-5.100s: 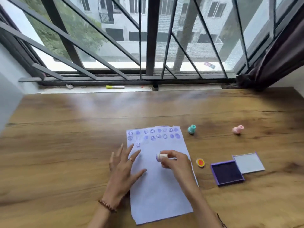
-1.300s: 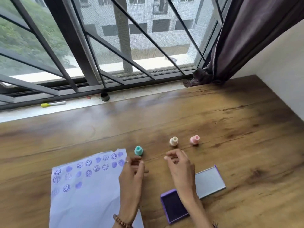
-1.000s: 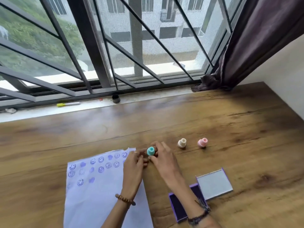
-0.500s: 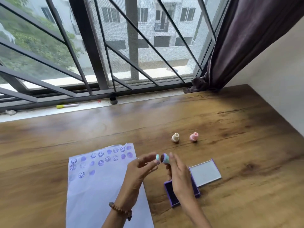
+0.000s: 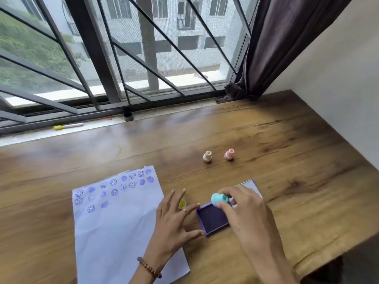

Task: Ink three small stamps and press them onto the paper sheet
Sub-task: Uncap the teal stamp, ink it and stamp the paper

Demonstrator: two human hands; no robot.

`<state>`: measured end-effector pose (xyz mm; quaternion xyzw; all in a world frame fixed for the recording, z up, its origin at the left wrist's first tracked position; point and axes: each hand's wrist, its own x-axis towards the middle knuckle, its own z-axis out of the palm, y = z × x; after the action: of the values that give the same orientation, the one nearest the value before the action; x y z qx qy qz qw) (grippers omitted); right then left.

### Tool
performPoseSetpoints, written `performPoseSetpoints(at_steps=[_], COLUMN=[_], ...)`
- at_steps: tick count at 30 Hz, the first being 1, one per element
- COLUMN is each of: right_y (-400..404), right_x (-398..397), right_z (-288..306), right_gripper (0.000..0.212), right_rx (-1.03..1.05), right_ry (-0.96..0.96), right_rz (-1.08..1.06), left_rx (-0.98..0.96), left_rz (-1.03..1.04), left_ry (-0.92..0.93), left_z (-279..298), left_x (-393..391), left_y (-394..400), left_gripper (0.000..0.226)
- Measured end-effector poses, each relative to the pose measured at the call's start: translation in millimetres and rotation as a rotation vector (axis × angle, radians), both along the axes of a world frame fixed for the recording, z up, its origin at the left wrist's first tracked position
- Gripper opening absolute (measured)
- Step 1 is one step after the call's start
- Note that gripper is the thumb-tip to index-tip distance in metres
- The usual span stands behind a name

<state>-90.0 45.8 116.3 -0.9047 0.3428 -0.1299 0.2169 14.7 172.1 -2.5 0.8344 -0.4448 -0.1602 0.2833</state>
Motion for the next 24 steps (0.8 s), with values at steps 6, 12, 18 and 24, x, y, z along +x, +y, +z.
performPoseSetpoints(at_steps=[6, 12, 18, 24], right_y=[23.8, 9.7, 64.5, 132.7], right_x=[5.7, 15.3, 77.2, 142.9], right_z=[-37.4, -46.6, -34.3, -55.2], right_gripper=[0.014, 0.009, 0.008, 0.011], right_rx=[-0.164, 0.2, 1.209, 0.641], right_ry=[0.375, 0.217, -0.125, 0.038], right_rz=[0.097, -0.07, -0.075, 0.029], left_rx=[-0.009, -0.079, 0.009, 0.11], left_rz=[-0.005, 0.14, 0.359, 0.355], left_ry=[-0.062, -0.131, -0.078, -0.071], left_z=[-1.3, 12.6, 16.8, 7.5], left_x=[0.6, 17.6, 52.4, 98.3], left_y=[5.1, 46.5, 133.2, 195.8], left_gripper=[0.059, 0.047, 0.063, 0.08])
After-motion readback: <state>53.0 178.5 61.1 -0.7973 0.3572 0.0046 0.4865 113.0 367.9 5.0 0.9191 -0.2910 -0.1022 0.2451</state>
